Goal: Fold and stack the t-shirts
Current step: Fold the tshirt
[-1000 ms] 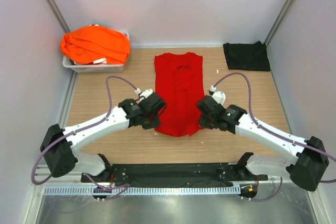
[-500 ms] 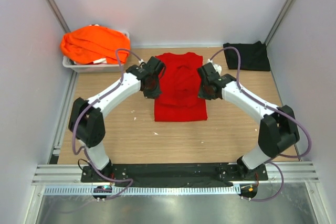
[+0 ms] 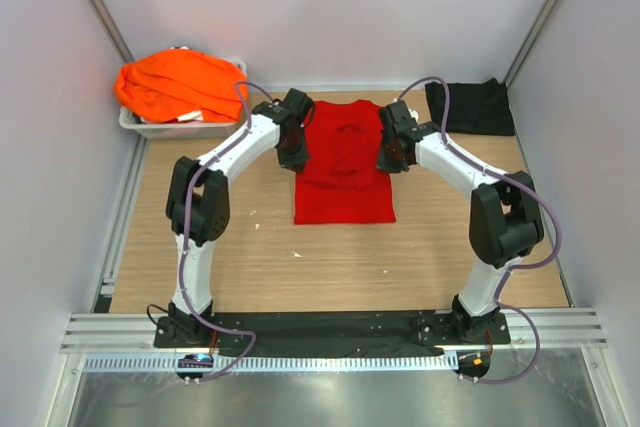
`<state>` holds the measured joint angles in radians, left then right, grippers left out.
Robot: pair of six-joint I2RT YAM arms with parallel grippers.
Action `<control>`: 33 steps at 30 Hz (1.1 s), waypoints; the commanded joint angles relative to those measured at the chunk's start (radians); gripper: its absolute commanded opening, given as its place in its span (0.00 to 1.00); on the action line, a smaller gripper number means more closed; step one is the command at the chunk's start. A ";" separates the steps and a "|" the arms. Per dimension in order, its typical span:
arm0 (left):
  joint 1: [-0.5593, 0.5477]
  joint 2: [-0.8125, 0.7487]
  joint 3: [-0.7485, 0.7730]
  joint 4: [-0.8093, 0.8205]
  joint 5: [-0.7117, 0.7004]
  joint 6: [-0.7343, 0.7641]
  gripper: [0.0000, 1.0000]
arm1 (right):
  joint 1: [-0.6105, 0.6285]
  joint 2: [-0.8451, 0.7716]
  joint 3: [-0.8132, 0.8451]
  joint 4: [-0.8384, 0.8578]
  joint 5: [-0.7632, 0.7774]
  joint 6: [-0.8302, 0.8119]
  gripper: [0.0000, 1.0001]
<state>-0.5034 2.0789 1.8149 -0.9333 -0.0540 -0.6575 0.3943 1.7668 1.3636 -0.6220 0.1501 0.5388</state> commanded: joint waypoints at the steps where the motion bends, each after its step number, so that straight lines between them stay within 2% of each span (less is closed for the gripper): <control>1: 0.022 0.029 0.067 -0.030 0.023 0.033 0.00 | -0.012 0.040 0.055 0.042 -0.030 -0.040 0.01; 14: 0.054 0.151 0.170 -0.056 0.019 0.047 0.00 | -0.049 0.187 0.112 0.056 -0.047 -0.057 0.01; 18: 0.063 0.225 0.254 -0.090 0.031 0.055 0.11 | -0.064 0.232 0.175 0.035 -0.050 -0.066 0.02; 21: 0.066 0.269 0.346 -0.142 0.029 0.056 0.16 | -0.069 0.266 0.248 -0.007 -0.058 -0.082 0.25; 22: 0.068 0.274 0.366 -0.156 0.029 0.059 0.21 | -0.071 0.272 0.270 -0.018 -0.061 -0.091 0.39; 24: 0.071 0.274 0.422 -0.191 0.020 0.062 0.25 | -0.075 0.281 0.337 -0.062 -0.055 -0.114 0.50; 25: 0.072 0.262 0.432 -0.200 0.013 0.065 0.32 | -0.077 0.277 0.360 -0.091 -0.050 -0.122 0.57; 28: 0.080 0.203 0.446 -0.216 -0.021 0.068 0.49 | -0.081 0.241 0.426 -0.125 -0.029 -0.148 0.64; 32: 0.082 0.109 0.402 -0.225 -0.066 0.070 0.54 | -0.080 0.139 0.389 -0.145 -0.020 -0.151 0.65; 33: 0.082 0.081 0.343 -0.219 -0.069 0.068 0.54 | -0.081 0.113 0.361 -0.137 -0.035 -0.146 0.64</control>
<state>-0.4313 2.3043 2.2063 -1.1233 -0.0811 -0.6006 0.3168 2.0094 1.7477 -0.7265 0.1104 0.4145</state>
